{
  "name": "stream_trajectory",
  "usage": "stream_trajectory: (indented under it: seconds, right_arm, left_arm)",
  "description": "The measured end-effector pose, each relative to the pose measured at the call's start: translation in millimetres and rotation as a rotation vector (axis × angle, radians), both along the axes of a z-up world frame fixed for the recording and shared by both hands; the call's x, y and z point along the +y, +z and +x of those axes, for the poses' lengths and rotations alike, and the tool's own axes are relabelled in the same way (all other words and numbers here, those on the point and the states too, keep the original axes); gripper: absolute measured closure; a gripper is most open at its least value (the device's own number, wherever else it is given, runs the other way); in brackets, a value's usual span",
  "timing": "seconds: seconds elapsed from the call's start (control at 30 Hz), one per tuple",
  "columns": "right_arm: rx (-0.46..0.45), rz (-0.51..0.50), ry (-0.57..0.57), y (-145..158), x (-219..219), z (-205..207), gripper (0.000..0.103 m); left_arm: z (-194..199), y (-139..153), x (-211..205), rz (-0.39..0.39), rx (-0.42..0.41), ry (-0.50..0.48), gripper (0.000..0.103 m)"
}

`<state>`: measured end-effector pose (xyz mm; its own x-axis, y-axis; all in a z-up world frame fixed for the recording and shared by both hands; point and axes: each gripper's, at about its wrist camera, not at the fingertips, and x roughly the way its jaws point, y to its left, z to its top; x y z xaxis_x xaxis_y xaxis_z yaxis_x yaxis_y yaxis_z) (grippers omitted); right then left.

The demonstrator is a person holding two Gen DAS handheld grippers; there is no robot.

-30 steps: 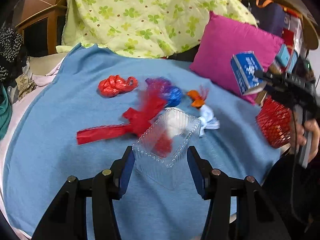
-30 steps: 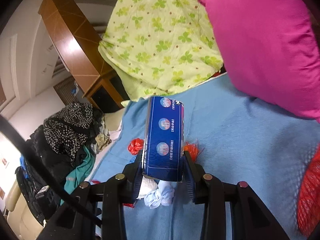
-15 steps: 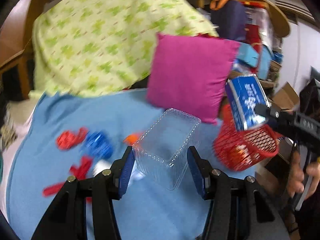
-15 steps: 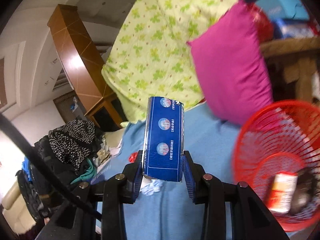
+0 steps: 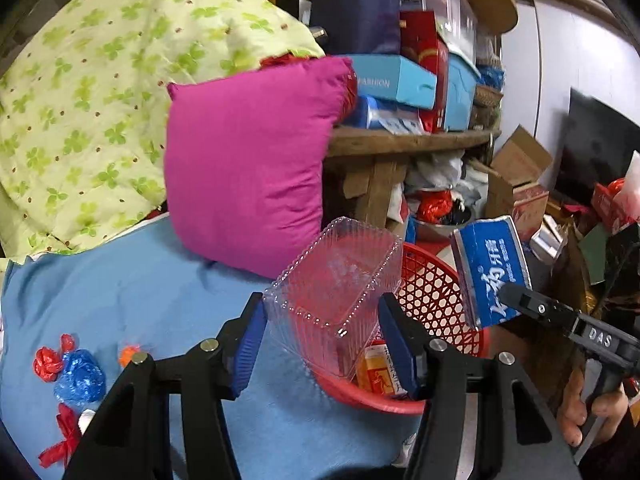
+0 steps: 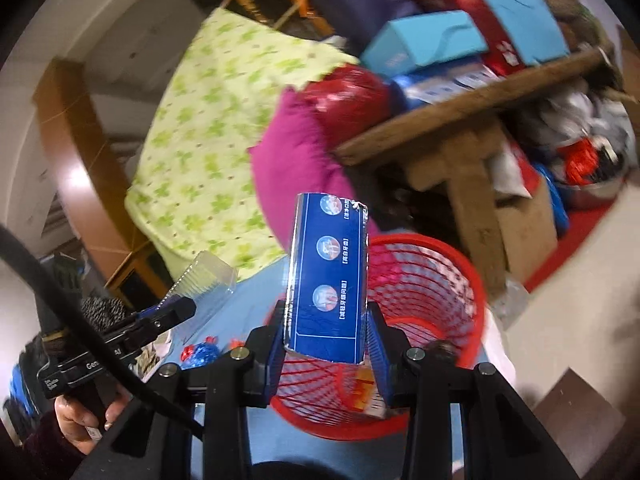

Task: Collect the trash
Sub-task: 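Carry the container and blue box to the red basket and open both tools, then move both tools back to the bed toward the orange and red bags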

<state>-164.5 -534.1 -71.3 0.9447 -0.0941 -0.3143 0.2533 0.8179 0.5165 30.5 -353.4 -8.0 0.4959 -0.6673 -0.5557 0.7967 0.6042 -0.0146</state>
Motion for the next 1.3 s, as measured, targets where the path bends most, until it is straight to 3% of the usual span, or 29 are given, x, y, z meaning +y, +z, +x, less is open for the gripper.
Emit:
stream_trajectory:
  seconds: [0.1,0.2,0.37,0.63,0.83,0.97,1.13,1.3]
  right_arm:
    - [0.023,0.025,-0.011,-7,-8,4,0.061]
    - [0.049,0.044,-0.009,-13,-12,13,0.046]
    - [0.033,0.020,-0.005,-9,-7,16,0.046]
    - [-0.040,-0.041,0.042,22,22,24,0.046]
    - [-0.061,-0.105,0.191,46,77,63,0.046]
    - [-0.034,-0.080,0.325,43,120,101,0.046]
    - [0.060,-0.049,0.453,20,169,154,0.046]
    - [0.221,0.058,0.544,-28,198,217,0.046]
  left_arm:
    - [5,-7,-19,0.042,0.013,-0.003,0.036]
    - [10,-16,-23,0.062,0.026,0.014,0.034]
    - [23,-22,14,0.033,0.050,0.055,0.034]
    - [66,-29,159,-0.035,0.035,0.321,0.034]
    - [99,-46,286,-0.021,-0.005,0.656,0.033]
    - [110,-62,343,-0.059,0.030,0.774,0.033]
    - [116,-91,366,-0.055,0.076,0.793,0.033]
    - [124,-108,363,-0.044,0.144,0.737,0.033]
